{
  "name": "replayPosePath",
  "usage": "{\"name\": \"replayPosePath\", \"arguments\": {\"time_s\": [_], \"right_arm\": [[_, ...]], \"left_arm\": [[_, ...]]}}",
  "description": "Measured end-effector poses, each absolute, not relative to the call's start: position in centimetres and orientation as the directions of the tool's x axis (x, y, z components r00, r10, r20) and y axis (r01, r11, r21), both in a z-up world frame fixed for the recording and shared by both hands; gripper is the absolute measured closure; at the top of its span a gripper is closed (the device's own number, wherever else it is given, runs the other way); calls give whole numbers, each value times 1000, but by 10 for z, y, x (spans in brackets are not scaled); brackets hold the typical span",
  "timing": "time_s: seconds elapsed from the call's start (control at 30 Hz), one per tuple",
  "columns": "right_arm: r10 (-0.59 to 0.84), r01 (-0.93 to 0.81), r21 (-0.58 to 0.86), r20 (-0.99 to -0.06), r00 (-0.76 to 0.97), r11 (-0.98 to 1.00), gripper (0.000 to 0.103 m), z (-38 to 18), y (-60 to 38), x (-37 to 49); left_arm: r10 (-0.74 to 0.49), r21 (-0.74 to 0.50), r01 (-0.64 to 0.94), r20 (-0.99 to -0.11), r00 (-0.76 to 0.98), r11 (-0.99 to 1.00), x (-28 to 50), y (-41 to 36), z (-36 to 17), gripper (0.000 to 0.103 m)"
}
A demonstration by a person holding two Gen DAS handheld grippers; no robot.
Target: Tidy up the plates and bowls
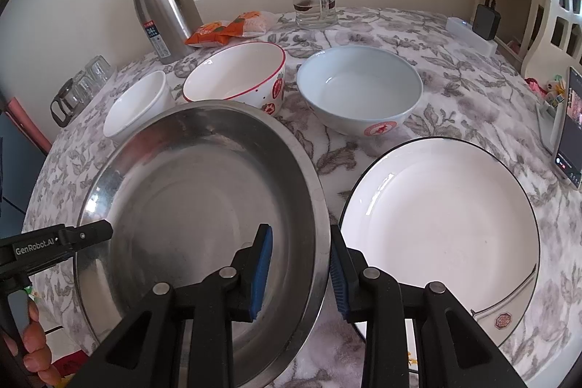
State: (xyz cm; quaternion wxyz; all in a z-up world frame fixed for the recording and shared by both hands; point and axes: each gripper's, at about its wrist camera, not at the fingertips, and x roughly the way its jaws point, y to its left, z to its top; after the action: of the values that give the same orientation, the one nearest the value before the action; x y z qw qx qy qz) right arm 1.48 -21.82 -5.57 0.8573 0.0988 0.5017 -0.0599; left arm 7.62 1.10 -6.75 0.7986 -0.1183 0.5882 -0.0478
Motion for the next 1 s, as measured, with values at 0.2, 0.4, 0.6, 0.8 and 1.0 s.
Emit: {"name": "replayPosePath", "arguments": {"time_s": [0.2,0.4,0.6,0.8,1.0], "right_arm": [[2,205,118,-871,491,972,70,-55,-220,15],[1,219,130,-862,507,967,67,-52,-223,14],[-5,236,139,-852,524,962,67,-47,-227,12],[-31,246,130,-829,558,960,67,-37,-228,8],[-69,259,114,-794,605,959,67,-23,-230,4]], "left_arm": [[-209,-238,-60,-928,308,969,76,11,-67,67],[-195,-229,-71,-927,320,971,75,12,-63,56],[-167,-206,-68,-912,374,976,73,13,-50,54],[-125,-176,-81,-896,426,981,71,15,-38,51],[-88,-156,-112,-882,463,981,70,23,-31,40]]}}
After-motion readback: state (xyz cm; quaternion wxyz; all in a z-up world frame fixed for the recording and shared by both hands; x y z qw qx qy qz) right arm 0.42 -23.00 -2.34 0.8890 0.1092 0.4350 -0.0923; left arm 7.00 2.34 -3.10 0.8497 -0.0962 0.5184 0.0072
